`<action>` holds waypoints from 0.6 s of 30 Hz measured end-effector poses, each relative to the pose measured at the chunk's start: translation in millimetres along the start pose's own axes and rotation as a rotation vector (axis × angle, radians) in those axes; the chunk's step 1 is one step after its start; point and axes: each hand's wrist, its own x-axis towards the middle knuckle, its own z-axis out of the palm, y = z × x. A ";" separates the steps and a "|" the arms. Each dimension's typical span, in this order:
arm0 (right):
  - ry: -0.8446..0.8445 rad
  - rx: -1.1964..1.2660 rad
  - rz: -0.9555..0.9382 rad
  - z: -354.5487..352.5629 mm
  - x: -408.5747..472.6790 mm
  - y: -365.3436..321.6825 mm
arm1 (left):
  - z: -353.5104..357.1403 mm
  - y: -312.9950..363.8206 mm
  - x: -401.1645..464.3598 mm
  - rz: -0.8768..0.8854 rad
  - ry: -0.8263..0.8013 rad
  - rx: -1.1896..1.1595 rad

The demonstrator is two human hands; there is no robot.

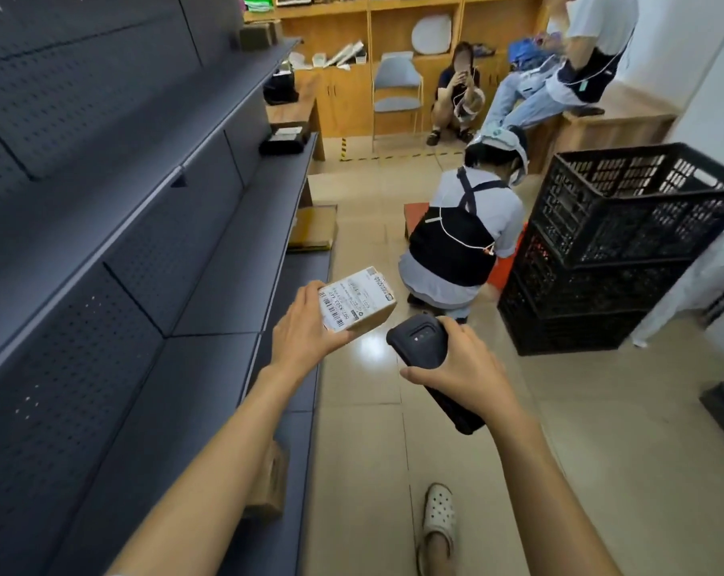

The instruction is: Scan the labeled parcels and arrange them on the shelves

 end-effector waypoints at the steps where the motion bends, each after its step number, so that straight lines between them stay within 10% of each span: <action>1: -0.005 0.001 -0.012 -2.8 29.3 1.7 | 4.5 0.4 25.7 -0.006 0.011 -0.006; 18: -0.106 -0.002 -0.181 -56.1 511.5 -28.4 | 37.6 -10.7 464.4 -0.084 0.205 0.056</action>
